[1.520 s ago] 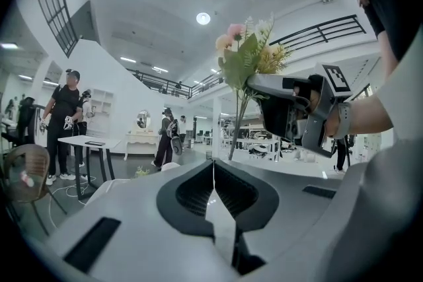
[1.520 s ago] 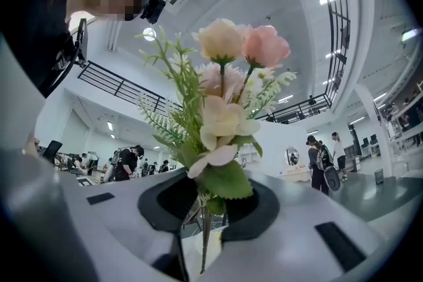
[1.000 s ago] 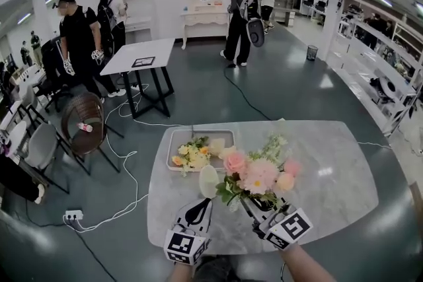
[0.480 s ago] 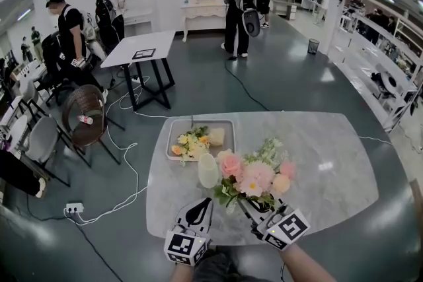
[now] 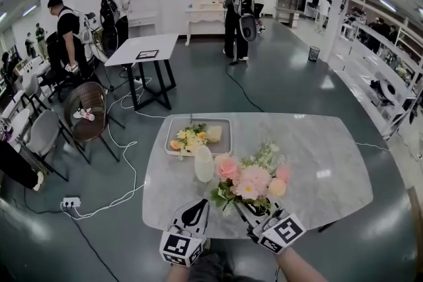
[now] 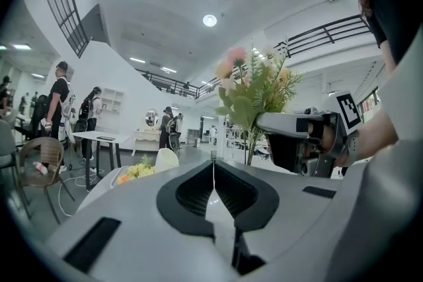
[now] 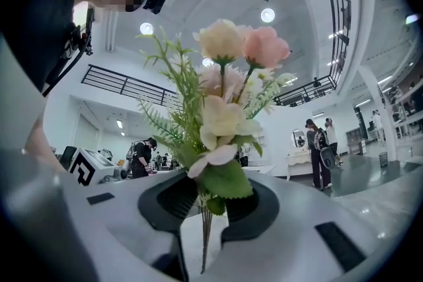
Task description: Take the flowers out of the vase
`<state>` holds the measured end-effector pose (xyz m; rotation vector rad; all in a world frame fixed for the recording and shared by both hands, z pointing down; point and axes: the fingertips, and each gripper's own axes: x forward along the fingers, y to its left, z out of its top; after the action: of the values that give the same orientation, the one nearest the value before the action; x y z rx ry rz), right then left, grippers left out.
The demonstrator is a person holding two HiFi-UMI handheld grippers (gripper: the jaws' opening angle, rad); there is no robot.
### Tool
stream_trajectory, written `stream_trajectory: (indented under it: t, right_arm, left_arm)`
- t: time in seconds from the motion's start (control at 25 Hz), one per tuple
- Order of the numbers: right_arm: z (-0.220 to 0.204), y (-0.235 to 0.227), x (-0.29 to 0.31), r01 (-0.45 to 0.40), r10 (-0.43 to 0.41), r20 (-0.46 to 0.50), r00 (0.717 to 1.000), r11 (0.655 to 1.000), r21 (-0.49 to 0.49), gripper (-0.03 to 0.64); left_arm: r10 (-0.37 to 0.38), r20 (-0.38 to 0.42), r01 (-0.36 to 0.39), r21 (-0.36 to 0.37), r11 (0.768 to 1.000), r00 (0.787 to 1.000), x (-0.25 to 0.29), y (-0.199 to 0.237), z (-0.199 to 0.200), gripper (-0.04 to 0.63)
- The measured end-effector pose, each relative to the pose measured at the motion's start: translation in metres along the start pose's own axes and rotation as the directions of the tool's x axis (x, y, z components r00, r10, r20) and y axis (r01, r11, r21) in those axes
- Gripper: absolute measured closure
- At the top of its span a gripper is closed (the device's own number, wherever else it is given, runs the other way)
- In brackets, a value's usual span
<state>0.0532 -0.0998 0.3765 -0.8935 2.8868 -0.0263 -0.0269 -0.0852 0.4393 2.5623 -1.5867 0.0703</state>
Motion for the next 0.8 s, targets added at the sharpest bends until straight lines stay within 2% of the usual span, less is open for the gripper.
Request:
stream_trajectory:
  t: [0.8]
  right_arm:
    - [-0.001, 0.051, -0.052, -0.033, 0.033, 0.005, 0.999, 0.999, 0.006, 0.506]
  left_arm:
    - [0.057, 0.033, -0.056, -0.024, 0.998, 0.998, -0.063, -0.041, -0.008, 0.578]
